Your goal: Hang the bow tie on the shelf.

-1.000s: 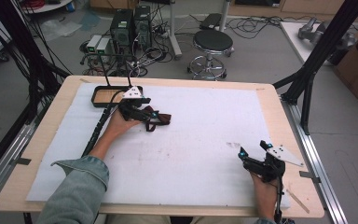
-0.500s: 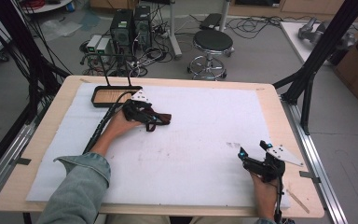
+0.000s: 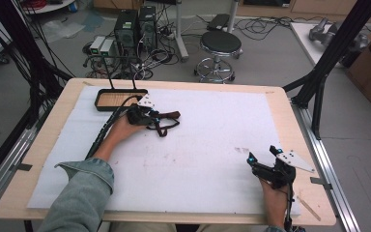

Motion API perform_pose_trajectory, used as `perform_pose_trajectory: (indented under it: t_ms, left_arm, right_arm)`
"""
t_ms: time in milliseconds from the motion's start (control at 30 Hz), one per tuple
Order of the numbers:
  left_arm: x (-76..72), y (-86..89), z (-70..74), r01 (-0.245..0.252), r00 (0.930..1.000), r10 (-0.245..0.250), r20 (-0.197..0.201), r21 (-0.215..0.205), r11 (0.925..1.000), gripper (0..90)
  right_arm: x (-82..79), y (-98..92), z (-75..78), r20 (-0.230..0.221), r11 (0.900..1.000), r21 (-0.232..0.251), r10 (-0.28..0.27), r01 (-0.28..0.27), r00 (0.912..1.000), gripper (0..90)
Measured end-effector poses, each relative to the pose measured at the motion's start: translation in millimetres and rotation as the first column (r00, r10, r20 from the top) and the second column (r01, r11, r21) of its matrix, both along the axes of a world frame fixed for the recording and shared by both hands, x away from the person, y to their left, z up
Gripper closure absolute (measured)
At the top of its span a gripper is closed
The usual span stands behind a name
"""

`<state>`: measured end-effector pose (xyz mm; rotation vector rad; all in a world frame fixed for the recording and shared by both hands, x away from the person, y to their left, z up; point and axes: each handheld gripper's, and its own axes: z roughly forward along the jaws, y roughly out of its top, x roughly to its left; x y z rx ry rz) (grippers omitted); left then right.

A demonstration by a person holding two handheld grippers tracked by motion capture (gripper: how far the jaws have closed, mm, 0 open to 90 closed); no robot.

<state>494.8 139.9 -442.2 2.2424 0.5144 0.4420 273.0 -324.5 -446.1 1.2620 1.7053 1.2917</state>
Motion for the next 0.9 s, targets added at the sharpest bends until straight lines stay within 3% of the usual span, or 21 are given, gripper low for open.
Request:
perform_pose_trajectory:
  t_ms: [333, 500, 767, 900]
  left_arm:
    - [-5.6, 2.7, 15.3, 0.004, 0.9993, -0.003, 0.038, -0.018, 0.9998, 77.8]
    - [-9.9, 6.5, 29.6, -0.008, 0.9969, 0.012, 0.077, -0.053, 0.9986, 78.4]
    - [-14.4, 19.5, 60.5, -0.057, 0.987, 0.074, 0.143, -0.119, 0.9913, 78.7]
    - [-15.9, 25.4, 75.1, -0.085, 0.978, 0.114, 0.175, -0.164, 0.9828, 78.8]
  right_arm:
    - [0.0, 0.0, -0.1, 0.0, 1.0, 0.001, 0.0, 0.0, 1.0, 11.8]
    - [-0.1, 0.1, 0.0, -0.002, 1.0, 0.004, -0.002, 0.002, 1.0, 11.9]
    - [-0.4, 0.7, -0.2, -0.008, 1.0, 0.005, -0.003, 0.003, 1.0, 11.9]
    - [-0.1, 0.6, -0.2, -0.005, 1.0, 0.002, -0.004, 0.004, 1.0, 11.9]
